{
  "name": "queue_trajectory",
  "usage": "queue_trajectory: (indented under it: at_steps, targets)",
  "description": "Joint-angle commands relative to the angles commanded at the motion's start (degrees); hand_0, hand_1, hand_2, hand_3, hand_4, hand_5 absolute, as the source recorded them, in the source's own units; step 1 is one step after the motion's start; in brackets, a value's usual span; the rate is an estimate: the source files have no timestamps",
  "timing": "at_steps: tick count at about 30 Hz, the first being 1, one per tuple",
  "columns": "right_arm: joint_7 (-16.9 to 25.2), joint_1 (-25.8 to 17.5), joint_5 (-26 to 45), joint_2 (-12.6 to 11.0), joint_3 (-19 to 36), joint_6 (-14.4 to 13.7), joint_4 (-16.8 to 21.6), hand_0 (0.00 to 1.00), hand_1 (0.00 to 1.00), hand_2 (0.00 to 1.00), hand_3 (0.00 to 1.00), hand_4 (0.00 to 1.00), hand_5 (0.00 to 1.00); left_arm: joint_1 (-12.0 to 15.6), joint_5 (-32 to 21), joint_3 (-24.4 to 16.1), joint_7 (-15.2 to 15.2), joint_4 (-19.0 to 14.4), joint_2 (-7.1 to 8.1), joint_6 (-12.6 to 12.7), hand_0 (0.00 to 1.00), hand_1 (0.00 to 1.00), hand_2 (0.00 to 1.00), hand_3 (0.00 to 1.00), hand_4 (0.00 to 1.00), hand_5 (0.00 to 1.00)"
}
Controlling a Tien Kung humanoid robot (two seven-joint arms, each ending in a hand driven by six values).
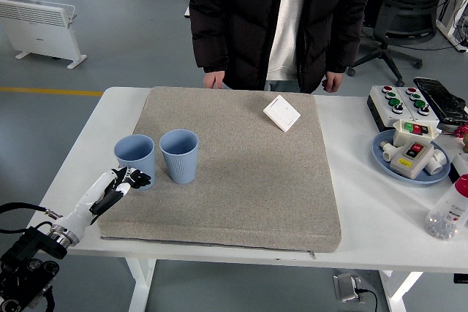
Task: Push cup pick cup insert cup
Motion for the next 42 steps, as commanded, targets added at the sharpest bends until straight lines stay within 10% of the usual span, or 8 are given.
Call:
queue_trajectory:
  at_steps: [42]
  targets:
    - [-0.2,0.6,-0.3,0.2,-1.6,0.0,0.0,0.782,0.707,0.763,0.586,0.154,0.532,-8.1,-0.4,-1.6,-2.1,12.6,-3.15,-1.3,0.688,0.654,0.616,0.59,0.573,0.998]
